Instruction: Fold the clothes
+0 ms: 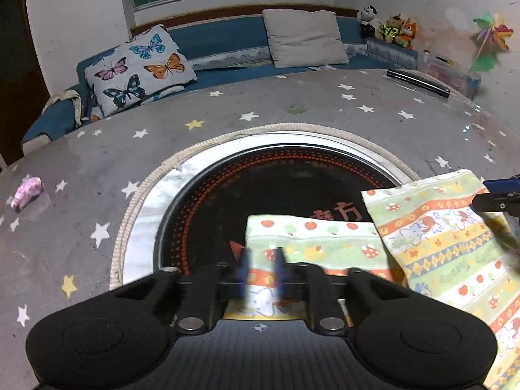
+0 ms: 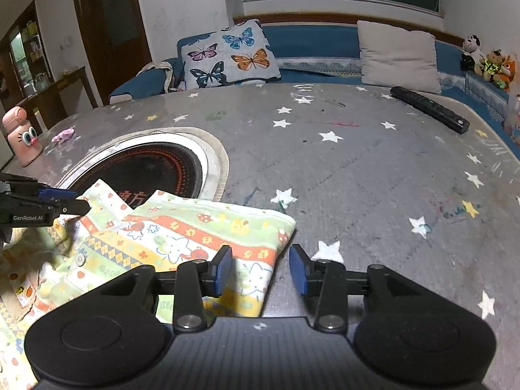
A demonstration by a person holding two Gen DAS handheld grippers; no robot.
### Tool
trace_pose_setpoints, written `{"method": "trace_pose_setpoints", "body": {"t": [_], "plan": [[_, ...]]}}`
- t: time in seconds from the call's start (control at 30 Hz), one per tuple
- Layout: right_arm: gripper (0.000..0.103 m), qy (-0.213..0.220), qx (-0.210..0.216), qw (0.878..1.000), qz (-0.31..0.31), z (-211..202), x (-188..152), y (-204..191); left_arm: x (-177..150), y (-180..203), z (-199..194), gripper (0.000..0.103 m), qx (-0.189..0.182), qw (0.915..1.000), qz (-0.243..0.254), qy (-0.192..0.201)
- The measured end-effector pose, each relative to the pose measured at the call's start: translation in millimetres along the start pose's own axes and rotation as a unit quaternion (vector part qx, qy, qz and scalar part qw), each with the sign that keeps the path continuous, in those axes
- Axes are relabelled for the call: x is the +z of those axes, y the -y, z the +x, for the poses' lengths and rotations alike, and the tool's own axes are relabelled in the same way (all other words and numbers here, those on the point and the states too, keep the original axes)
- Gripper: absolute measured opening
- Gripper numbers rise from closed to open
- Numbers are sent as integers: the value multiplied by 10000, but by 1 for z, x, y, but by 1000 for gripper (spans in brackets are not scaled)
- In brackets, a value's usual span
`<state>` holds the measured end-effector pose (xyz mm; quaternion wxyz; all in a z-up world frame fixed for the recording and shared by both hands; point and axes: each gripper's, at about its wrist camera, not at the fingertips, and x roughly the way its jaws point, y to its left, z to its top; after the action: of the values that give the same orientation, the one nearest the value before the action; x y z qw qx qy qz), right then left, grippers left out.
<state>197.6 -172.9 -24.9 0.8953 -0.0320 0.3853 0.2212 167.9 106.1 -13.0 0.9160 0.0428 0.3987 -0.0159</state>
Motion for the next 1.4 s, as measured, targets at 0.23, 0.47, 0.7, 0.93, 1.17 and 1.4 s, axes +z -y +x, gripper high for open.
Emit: {"method": "trace_pose_setpoints", "body": {"t": [0.23,0.47,0.7,0.93,1.17,1.4], "plan": [[5,53,30,9998,-203,11,16,-8,6,-16,-11,1,256,9985,-191,437],[4,422,-76,9978,-499,29,56,-21,28,-50,-15,1,622,9931,-593,795],[6,635,-243,9953,-684,65,94,-29,40,-73,2,1,878,9885,-909,835],[24,399,-377,9958,-734,74,89,-24,36,-80,21,5,1031,9882,-1031,476],[42,194,-479,9963,-694,34,53,-11,26,-60,-6,36,926,9900,-911,556],[52,251,-940,9939,-526,-3,6,6,4,2,-47,51,187,9964,-455,689]]}}
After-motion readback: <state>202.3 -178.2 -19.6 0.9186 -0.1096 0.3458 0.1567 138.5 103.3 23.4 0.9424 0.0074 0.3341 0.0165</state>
